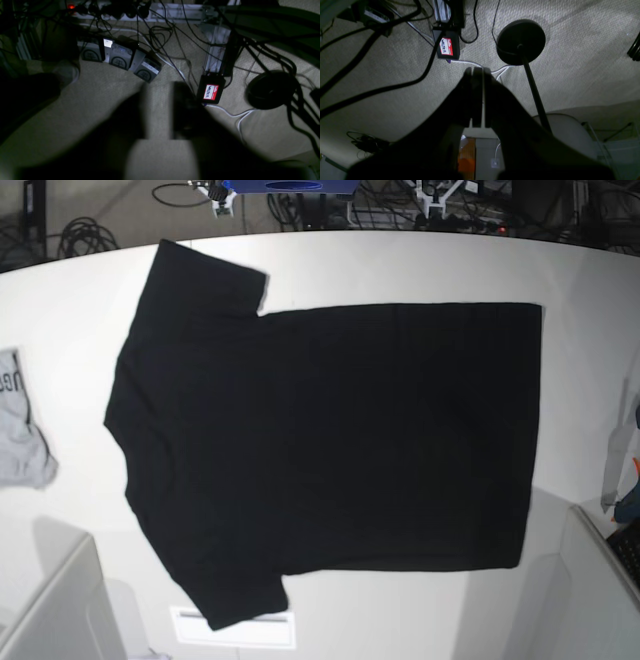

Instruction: Fold the T-shirt properly

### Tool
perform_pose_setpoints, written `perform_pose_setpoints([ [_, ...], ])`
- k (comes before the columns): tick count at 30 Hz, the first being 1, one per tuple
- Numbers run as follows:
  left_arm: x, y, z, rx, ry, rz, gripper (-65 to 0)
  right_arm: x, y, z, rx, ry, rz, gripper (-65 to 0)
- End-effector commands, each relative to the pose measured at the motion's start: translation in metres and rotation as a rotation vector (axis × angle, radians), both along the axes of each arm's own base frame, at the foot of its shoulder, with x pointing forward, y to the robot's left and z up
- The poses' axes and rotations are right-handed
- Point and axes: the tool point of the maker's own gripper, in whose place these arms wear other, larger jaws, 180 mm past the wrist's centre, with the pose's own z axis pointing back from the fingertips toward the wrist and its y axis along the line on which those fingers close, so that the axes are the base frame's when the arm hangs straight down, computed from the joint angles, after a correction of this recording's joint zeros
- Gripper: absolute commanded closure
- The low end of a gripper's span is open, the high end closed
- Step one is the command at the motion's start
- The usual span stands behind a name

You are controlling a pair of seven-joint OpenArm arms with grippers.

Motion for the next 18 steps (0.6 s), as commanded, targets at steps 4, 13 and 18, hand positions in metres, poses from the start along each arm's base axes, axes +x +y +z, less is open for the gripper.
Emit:
perform_pose_setpoints([
  [4,-0.004,0.000,0.001,0.002,0.002,0.002,0.0,-0.004,-0.012,0.001,-0.016,0.007,0.008,0.0],
  [13,-0.006,0.000,0.001,0.002,0.006,-0.001,0.0,0.000,-0.013,0.000,-0.017,0.001,0.008,0.0],
  [18,-0.007,-0.001,0.001,0.000,0.007,-0.003,0.0,0.000,-0.013,0.000,-0.017,0.001,0.008,0.0],
])
